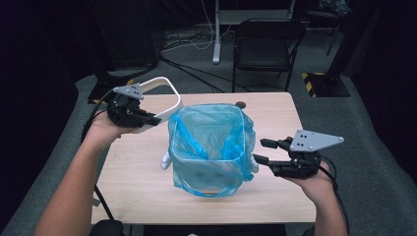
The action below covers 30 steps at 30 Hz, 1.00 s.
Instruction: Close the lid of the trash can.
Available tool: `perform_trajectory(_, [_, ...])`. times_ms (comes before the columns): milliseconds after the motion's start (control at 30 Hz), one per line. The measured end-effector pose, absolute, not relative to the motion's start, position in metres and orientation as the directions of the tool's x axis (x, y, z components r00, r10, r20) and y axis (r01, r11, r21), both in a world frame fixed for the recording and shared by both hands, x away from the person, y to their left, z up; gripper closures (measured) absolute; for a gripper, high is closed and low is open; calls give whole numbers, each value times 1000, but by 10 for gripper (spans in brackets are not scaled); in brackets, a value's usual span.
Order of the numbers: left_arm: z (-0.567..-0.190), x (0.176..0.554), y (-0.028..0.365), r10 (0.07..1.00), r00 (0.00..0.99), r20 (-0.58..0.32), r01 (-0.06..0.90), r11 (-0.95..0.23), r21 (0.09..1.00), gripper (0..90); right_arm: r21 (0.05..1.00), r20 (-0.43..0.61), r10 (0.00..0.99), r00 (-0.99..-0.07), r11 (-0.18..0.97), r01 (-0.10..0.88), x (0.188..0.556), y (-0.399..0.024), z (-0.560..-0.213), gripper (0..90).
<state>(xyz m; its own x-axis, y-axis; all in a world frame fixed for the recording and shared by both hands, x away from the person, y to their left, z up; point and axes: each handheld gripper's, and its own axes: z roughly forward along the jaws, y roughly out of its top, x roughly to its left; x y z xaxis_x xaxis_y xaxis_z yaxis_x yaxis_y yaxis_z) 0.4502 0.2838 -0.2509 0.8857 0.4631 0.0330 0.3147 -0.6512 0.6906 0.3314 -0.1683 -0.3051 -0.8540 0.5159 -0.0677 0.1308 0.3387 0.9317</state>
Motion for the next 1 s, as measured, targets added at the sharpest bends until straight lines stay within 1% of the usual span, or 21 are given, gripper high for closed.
perform_trajectory(200, [-237,449,284,458,888,44,302,-652,696,829,933,-67,517,-853,336,130,331,-169,-305,479])
perform_trajectory(467, [-216,437,278,422,904,68,258,-666,700,830,932,-66,518,-853,337,132,332,-169,-306,478])
perform_trajectory(833, [-208,413,243,293,954,69,159,-686,710,829,933,-62,521,-851,333,136,332,-170,-305,479])
perform_trajectory(1000, [-208,405,225,230,970,83,108,-709,696,829,934,-60,523,-850,329,137,332,-171,-305,479])
